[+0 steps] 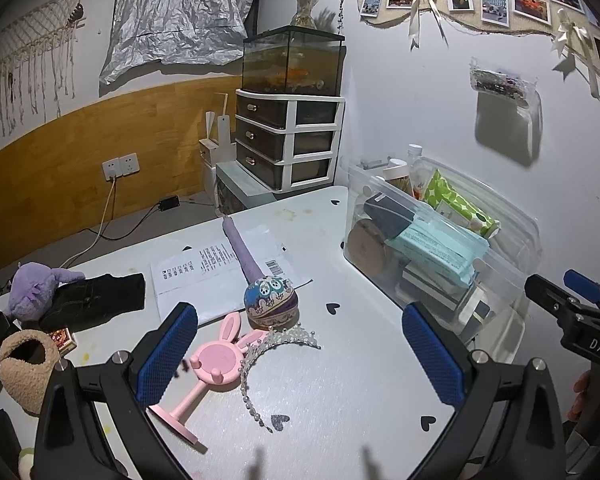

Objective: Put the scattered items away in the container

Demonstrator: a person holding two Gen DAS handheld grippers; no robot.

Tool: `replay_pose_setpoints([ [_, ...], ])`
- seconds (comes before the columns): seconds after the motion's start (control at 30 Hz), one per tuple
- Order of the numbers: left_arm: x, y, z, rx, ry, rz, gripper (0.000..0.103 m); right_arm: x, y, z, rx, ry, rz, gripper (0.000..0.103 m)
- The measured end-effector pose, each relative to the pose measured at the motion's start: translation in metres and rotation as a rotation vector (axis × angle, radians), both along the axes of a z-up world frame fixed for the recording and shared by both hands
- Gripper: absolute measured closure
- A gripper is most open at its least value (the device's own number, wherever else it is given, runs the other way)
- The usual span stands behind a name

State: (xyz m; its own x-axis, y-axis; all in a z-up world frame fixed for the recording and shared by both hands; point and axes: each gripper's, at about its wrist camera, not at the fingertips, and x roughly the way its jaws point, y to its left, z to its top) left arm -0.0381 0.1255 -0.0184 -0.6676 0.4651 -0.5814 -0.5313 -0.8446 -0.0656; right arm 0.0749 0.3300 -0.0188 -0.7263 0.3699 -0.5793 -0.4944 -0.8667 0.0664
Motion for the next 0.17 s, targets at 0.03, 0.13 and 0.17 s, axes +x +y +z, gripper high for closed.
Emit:
replay_pose_setpoints([
  [0.03, 0.0003, -0.0006, 0.0002, 0.002, 0.002, 0.001, 0.0, 0.0005, -0.0006, -0.0001, 0.0, 0.0, 0.0, 0.0],
  [0.13, 0.0022, -0.0017, 0.0009, -0.001, 0.015, 0.004, 0.0, -0.0032, 0.0046, -0.0023, 0.001, -0.001, 0.013, 0.0],
  [0.17, 0.0024, -0.002, 0.0009, -0.001, 0.014, 0.002, 0.0, -0.0028, 0.0042, -0.0023, 0.001, -0.001, 0.013, 0.0],
])
